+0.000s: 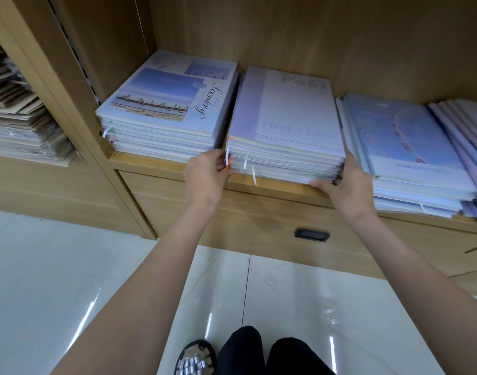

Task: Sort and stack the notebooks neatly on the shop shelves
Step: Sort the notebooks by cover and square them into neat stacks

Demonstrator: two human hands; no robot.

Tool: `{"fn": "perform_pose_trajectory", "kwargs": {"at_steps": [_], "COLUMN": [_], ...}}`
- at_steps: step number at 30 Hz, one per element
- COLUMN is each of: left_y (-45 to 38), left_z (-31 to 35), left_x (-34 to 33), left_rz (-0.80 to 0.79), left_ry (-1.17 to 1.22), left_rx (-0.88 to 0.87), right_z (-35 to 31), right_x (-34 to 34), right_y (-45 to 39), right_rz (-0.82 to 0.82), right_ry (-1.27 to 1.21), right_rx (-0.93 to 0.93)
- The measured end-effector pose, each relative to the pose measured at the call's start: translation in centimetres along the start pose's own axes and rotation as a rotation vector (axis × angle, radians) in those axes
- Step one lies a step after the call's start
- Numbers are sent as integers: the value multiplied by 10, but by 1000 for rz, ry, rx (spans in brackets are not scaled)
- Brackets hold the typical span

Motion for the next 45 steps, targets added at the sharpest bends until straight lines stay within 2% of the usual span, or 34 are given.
{"fn": "perform_pose_trajectory", "kwargs": {"at_steps": [6,8,13,18,22,25,29,32,35,39,45], "left_y": [12,13,20,25,30,30,30,28,23,19,17], "left_z": [1,-2,-11,-14,-12,-12,-9,-7,2,8,2], "left_x": [-5,-4,4,1,-11,-15,-14,-4,0,-8,-9], "left_rz": [59,61,21,-40,-99,-125,-224,-220,-218,-266,-376], "left_ry": [-33,28,217,243,226,249,398,494,479,409,441], "left_rx": [14,49,104,97,77,113,172,176,113,79,133], "right_z": [10,10,7,1,6,14,14,6,-9,-24,-26], "right_x": [-3,-4,-2,-8,-13,-17,-13,0,3,4,4], "right_y": [0,2,14,20,18,16,14,9,10,14,14], "right_rz": [26,12,8,-117,-112,-123,-211,-158,-156,-171,-156], "right_ry": [-121,-200,-220,-300,-267,-354,-457,-483,-433,-249,-117], "right_rx": [-73,-92,-79,-91,-163,-215,-228,-196,-111,10,25]}}
Point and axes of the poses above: each hand's wrist, its own y-axis away from the middle knuckle, its own x-axis out of the back of the hand, z = x × y, the point moved 9 cm from there along -y, towards the middle knuckle, and after that the axes turned 2 degrees about x, right-handed, at the moved point
